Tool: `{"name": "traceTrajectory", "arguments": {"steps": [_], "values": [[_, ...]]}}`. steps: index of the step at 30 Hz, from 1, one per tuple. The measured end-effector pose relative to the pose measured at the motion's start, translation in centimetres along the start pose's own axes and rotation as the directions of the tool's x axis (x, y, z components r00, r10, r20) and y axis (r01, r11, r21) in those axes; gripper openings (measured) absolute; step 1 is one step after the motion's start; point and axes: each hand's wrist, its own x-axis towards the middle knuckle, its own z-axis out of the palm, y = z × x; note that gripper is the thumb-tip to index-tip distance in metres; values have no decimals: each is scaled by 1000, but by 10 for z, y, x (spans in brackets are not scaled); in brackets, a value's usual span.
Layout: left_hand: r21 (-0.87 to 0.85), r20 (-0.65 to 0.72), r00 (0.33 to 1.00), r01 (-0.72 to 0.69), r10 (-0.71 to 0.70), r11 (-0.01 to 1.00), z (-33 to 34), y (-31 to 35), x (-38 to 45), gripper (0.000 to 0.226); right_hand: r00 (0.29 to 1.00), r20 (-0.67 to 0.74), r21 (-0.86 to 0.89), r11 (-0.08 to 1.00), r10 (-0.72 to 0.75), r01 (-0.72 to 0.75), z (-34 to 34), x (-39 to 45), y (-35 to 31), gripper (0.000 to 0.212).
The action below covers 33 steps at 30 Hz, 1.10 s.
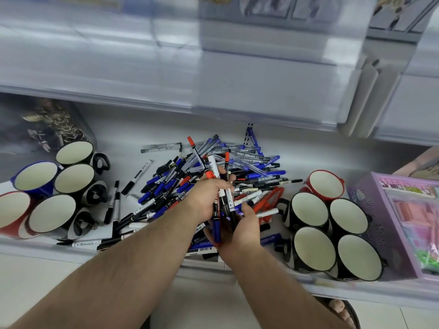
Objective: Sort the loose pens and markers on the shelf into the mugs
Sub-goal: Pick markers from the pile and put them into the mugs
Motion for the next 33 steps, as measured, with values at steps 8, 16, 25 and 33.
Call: {"name": "traceTrajectory", "arguments": {"steps": [8, 16, 25, 33], "values": [[146, -30, 990, -134, 140, 980, 14, 17, -5, 36, 983, 104, 254, 951, 154, -175, 2, -21, -7, 68], [72, 13, 997, -80, 79, 994, 27, 24, -37, 42, 987, 86, 278, 948, 137, -156, 1, -42, -10, 47], [-26, 56, 997, -43, 44, 999, 28, 5, -76, 16, 993, -31, 164, 980, -110, 113, -8, -69, -13, 30], [181, 140, 981, -162, 138, 970, 48, -2, -94, 24, 986, -1, 78, 983, -167, 167, -4, -74, -2, 31]]}}
